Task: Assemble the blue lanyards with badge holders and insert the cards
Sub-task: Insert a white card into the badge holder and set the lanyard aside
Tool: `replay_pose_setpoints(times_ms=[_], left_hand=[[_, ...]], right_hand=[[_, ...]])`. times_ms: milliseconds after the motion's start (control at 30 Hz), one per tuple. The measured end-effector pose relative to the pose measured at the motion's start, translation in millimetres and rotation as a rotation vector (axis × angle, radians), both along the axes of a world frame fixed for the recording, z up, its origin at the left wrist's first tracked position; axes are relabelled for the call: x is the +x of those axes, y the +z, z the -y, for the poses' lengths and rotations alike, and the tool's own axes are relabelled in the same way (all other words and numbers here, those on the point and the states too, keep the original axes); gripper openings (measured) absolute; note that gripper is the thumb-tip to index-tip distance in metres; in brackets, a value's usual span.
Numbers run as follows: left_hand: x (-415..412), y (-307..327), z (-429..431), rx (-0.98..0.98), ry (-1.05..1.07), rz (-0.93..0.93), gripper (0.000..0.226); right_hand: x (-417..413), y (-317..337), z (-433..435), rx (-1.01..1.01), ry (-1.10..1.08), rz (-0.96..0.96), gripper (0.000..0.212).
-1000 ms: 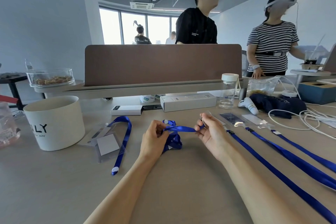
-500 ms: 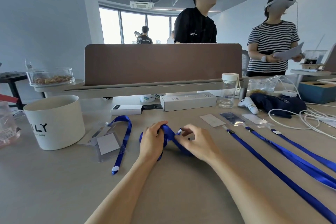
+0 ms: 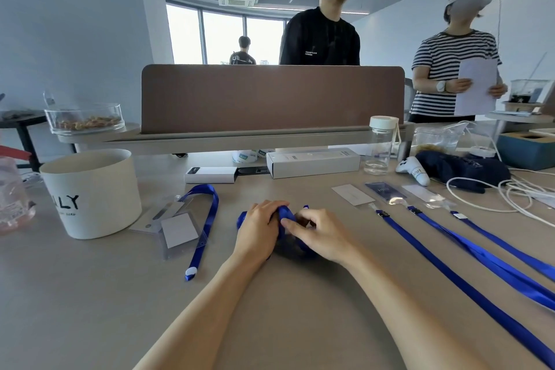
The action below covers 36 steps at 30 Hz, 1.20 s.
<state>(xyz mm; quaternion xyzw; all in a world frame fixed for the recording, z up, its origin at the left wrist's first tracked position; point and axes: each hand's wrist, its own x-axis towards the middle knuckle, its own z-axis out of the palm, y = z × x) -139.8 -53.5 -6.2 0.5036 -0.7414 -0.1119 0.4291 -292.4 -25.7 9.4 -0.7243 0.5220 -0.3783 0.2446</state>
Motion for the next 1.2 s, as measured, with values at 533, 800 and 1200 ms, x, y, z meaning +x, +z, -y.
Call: replay_pose_setpoints(times_ms=[533,800,1200], left_hand=[[-2.3,-0.4,-9.5,-0.151,0.031,0.198,0.029],[-2.8,-1.6,-7.5,-0.047,0.121,0.245,0.015],[-1.1,-1.1,-6.3,0.054,0.182,0.223,0.018]], right_hand=[[1.4,7.5,-2.7,0.034,-0.05,0.182,0.023],[-4.9,19.6,-2.0,0.053,-0.298,0.514,0.027],[-24.9,26.2,5.9,0.043,-0.446,1.09,0.02]])
